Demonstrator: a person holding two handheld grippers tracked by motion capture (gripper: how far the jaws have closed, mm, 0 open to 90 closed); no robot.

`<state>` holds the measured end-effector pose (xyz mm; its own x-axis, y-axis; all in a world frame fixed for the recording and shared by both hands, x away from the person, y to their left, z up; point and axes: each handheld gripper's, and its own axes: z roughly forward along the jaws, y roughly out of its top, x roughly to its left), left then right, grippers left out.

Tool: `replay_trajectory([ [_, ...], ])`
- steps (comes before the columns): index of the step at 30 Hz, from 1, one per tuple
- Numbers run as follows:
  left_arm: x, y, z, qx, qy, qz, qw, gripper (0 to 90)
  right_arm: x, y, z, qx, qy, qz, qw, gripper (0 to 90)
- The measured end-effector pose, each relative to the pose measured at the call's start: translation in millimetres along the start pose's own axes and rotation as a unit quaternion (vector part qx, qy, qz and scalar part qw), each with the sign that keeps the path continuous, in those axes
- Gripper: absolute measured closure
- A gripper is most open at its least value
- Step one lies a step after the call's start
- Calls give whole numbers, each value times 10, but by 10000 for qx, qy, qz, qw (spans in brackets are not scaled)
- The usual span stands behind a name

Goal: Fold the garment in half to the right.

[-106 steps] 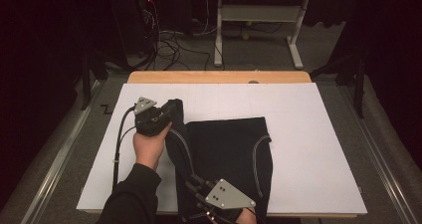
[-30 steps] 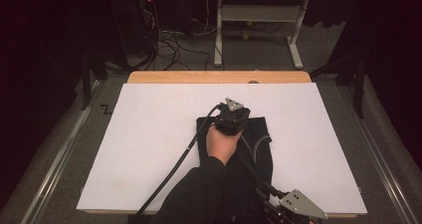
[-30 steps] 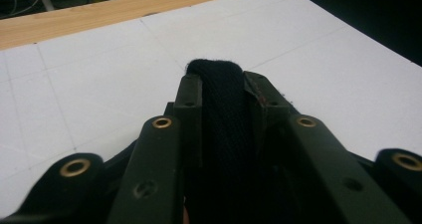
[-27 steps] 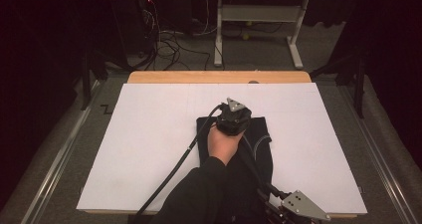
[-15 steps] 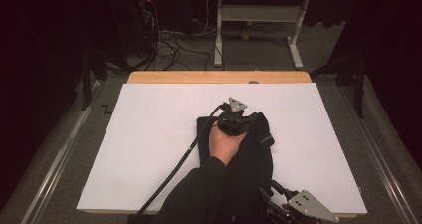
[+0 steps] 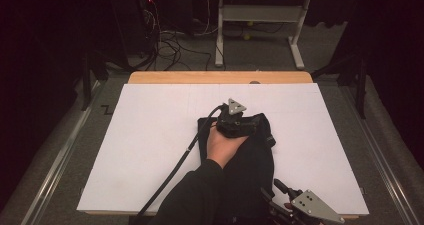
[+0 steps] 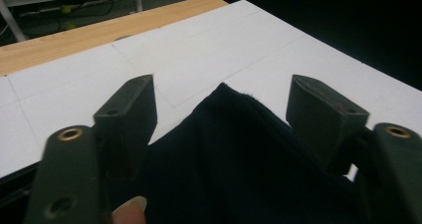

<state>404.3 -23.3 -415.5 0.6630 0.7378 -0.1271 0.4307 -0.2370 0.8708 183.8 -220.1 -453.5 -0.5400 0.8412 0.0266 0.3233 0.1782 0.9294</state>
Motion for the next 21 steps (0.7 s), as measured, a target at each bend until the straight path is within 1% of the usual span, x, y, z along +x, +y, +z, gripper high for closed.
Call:
replay_trajectory([
  [4,60,-41,-38,91,-106,-97,9999,218,-6,-7,15,21,4,51,10000,470],
  [5,74,-53,-52,112,-89,-95,9999,182,-15,-10,21,32,19,49,10000,464],
  [8,142,-104,-112,123,-86,-143,9998,149,-33,-17,34,60,13,62,10000,449],
  [11,197,-161,-177,163,-108,-77,9998,123,-68,-18,50,54,-24,71,10000,434],
  [13,231,-197,-218,126,-88,-72,9999,120,-92,-20,62,74,-55,76,9999,426],
  [15,282,-247,-274,102,-118,-96,9998,117,-115,-20,81,78,-79,108,9999,414],
  [19,372,-340,-382,112,-119,-86,9998,65,-152,-9,128,51,-119,106,9999,373],
  [21,430,-412,-464,18,-161,-59,9999,55,-182,3,161,54,-151,96,9998,348],
])
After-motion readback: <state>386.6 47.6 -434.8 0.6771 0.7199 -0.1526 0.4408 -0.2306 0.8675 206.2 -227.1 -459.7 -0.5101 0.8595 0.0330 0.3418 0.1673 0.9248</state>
